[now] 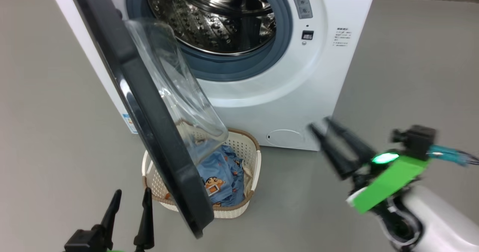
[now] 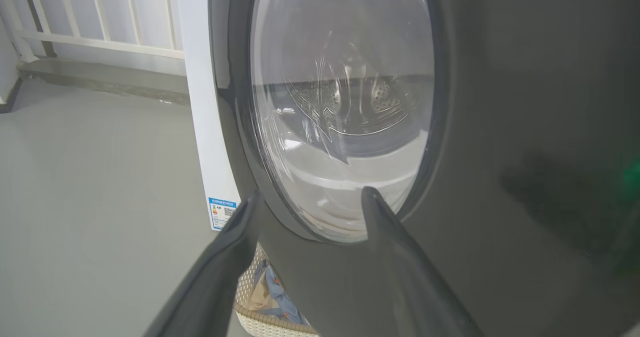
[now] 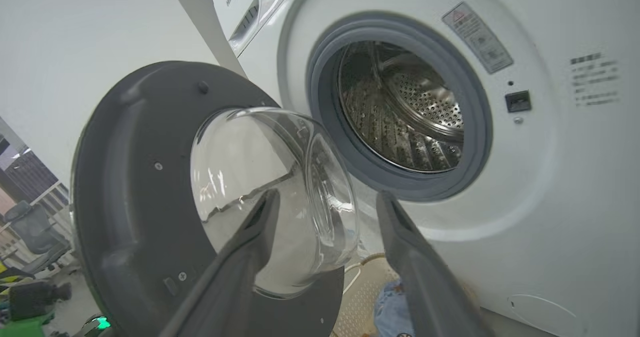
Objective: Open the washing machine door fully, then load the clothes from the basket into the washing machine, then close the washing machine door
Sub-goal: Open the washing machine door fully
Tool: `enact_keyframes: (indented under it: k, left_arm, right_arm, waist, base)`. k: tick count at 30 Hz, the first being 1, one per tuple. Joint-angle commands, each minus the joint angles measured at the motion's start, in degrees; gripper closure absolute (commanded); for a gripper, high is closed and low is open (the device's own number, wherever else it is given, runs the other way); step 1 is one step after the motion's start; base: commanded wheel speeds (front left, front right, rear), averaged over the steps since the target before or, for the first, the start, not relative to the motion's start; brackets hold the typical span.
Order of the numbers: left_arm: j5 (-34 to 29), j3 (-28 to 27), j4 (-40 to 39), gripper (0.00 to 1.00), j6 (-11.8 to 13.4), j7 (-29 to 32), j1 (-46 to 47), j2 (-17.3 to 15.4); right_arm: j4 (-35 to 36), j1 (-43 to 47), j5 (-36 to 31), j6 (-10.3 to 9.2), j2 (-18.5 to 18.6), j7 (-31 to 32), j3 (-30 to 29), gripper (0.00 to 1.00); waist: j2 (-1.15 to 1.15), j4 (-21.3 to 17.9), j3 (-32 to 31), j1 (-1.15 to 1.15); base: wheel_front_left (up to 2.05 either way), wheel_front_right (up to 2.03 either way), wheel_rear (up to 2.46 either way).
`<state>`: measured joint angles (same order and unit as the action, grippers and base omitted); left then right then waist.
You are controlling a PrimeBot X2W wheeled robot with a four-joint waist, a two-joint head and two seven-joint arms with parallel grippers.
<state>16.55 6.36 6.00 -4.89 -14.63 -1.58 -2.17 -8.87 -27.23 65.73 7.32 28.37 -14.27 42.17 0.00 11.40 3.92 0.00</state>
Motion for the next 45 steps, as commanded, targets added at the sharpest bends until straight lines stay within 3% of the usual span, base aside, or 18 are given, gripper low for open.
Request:
enact_keyframes:
  k: [1, 9, 16, 24, 32, 45]
  left_arm:
    - [-0.6, -2.1, -1.0, 0.00, -0.4, -0.4, 0.2, -0.7]
    - [-0.9, -2.8, -0.8, 0.00, -0.8, -0.4, 0.0, -0.7]
    - [-0.8, -3.3, -0.7, 0.00, -0.8, -0.4, -0.7, -0.7]
    - [-1.1, -3.8, -0.6, 0.00, -1.1, -0.4, -1.4, -0.7]
    - [-1.1, -4.8, -0.6, 0.00, -1.1, -0.4, -2.2, -0.7]
    - [-1.3, -5.9, -0.7, 0.00, -0.8, -0.4, -4.0, -0.7]
  right_arm:
    - [1.0, 2.4, -2.6, 0.17, 0.1, -0.7, -4.1, 0.00]
    - [3.0, 17.7, -20.6, 0.17, -5.1, -0.7, -24.5, 0.00]
    - [5.6, 26.6, -33.1, 0.17, -10.6, -0.7, -33.9, 0.00]
    - [8.3, 34.4, -44.6, 0.17, -16.4, -0.7, -39.8, 0.00]
    - [9.4, 38.3, -49.7, 0.17, -21.5, -0.7, -42.8, 0.00]
    - [8.8, 40.2, -51.9, 0.17, -23.2, -0.7, -45.6, 0.00]
  waist:
    - [0.00, -0.6, -0.4, 0.00]
    - [0.00, -1.6, -1.2, 0.00]
    - [0.00, -3.0, -1.6, 0.00]
    - [0.00, -3.7, -2.2, 0.00]
    - [0.00, -4.9, -2.5, 0.00]
    - [0.00, -6.4, -3.2, 0.00]
  base:
    - [0.00, 0.00, 0.00]
    - [0.00, 0.00, 0.00]
    - [0.00, 0.00, 0.00]
    - [0.00, 0.00, 0.00]
    - [0.00, 0.00, 0.00]
    - [0.00, 0.00, 0.00]
